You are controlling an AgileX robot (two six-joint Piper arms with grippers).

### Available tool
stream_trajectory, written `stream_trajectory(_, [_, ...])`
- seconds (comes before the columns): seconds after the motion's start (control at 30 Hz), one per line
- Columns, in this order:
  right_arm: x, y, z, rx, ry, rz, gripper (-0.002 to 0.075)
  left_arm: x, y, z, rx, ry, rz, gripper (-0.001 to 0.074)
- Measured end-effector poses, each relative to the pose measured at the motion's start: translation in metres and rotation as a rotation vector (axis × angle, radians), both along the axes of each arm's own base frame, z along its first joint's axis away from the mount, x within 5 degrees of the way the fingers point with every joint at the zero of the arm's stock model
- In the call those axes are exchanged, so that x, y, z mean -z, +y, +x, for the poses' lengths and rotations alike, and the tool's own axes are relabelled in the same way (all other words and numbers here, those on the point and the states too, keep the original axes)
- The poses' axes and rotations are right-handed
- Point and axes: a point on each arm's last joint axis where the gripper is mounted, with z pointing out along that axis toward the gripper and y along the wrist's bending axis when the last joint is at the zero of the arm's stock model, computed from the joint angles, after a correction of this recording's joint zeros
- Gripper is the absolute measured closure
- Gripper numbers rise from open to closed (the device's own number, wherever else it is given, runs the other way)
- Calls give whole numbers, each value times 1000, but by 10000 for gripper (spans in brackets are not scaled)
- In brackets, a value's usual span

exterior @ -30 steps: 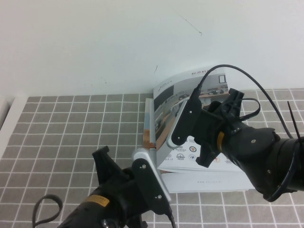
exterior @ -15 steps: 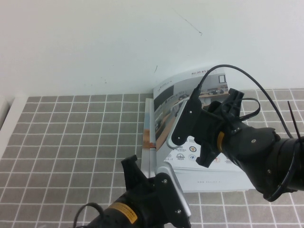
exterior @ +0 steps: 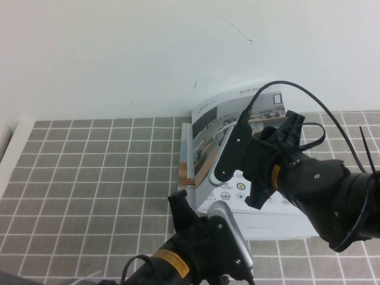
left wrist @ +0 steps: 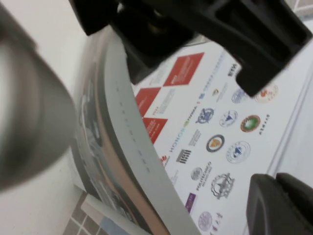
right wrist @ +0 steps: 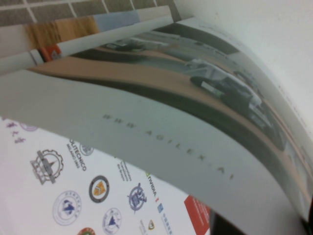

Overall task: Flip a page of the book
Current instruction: Open the closed book

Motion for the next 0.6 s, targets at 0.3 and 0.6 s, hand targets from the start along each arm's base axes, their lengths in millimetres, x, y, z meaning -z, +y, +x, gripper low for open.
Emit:
stream_trajectory(0.3, [0,0,0,0,0,0,383,4,-16,13,-12,-42,-40,737])
stream_trajectory(0.6, [0,0,0,0,0,0,383,21,-22,24,-65,-117,-63,737])
